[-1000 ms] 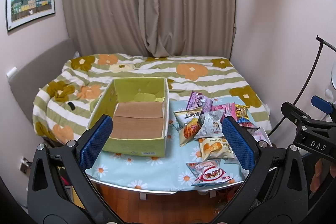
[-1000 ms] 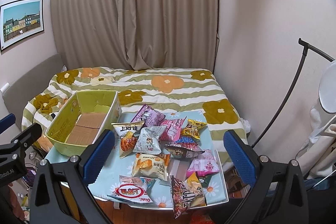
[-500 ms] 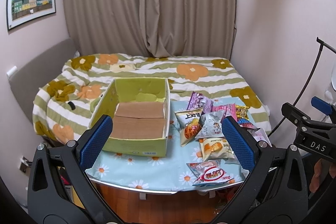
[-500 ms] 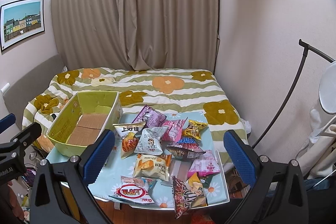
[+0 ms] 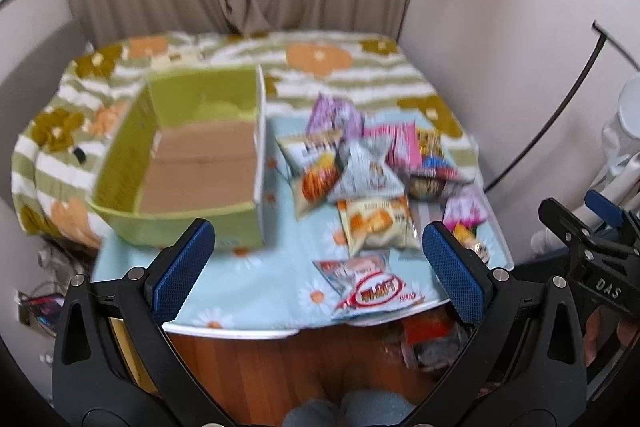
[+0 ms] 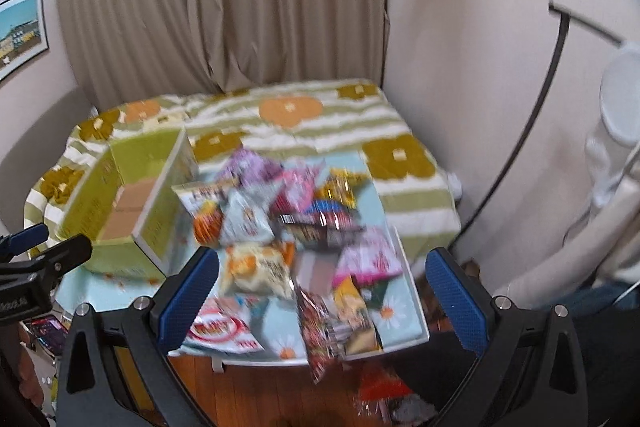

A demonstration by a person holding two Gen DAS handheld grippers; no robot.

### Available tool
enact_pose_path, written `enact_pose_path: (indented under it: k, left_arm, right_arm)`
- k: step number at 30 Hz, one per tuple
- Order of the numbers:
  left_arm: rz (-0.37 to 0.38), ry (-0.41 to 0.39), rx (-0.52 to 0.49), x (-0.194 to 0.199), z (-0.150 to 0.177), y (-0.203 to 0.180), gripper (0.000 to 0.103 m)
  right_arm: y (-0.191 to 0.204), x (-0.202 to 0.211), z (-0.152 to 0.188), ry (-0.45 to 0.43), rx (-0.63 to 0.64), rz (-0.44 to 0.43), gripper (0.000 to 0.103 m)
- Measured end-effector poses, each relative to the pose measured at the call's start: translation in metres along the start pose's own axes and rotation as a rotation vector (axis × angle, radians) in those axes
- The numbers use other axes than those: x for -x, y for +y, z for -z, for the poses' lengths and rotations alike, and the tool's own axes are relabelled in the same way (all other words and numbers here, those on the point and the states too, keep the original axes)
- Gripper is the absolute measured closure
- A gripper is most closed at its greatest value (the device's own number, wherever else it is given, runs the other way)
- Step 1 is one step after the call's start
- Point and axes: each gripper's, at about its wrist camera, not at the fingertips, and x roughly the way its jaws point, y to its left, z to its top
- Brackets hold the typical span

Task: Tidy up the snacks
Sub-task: 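Grasp the shrimp flakes bag with the left tool while the right tool grasps the TATRE chips bag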

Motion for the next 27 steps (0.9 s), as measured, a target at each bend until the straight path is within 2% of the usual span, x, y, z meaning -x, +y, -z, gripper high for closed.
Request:
enact_pose_path:
  k: [3, 6, 10, 18, 22, 24, 26, 27]
  left_arm:
    - [0.025, 0.080, 0.021, -0.034, 0.013, -0.009, 0.001]
    - [0.020, 0.153, 0.034, -0.067, 0.027, -0.018, 0.001]
    - [0.024, 0.235, 0.074, -0.109, 0.044, -0.028, 0.001]
    - [-0.024, 0.368, 0.106, -0.171, 0.070, -0.046, 0.001]
    - [-0.055, 0.423, 0.094, -0.194, 0.082, -0.053, 0.001]
    - [-0.062, 0.450, 0.095, -0.203, 0.090, -0.055, 0.004]
    - [-0.070, 0.467, 0.095, -0.209, 0.095, -0.057, 0.015]
    - [-0.070, 0.473, 0.094, -0.211, 0.097, -0.058, 0.017]
  right_arm:
    - [-0.012, -0.024, 0.016, 0.065, -0.013, 0.003, 0.000]
    - [-0.023, -0.050, 0.029, 0.115, -0.020, -0.011, 0.000]
    - [-0.031, -0.088, 0.044, 0.196, -0.001, -0.065, 0.000]
    - [-0.024, -0.140, 0.079, 0.305, 0.131, -0.130, 0.000]
    - [-0.028, -0.161, 0.087, 0.342, 0.144, -0.154, 0.000]
    - [-0.029, -0.168, 0.090, 0.354, 0.156, -0.172, 0.000]
    - [-0.030, -0.174, 0.091, 0.365, 0.162, -0.189, 0.000]
    - [-0.032, -0.176, 0.092, 0.369, 0.159, -0.202, 0.000]
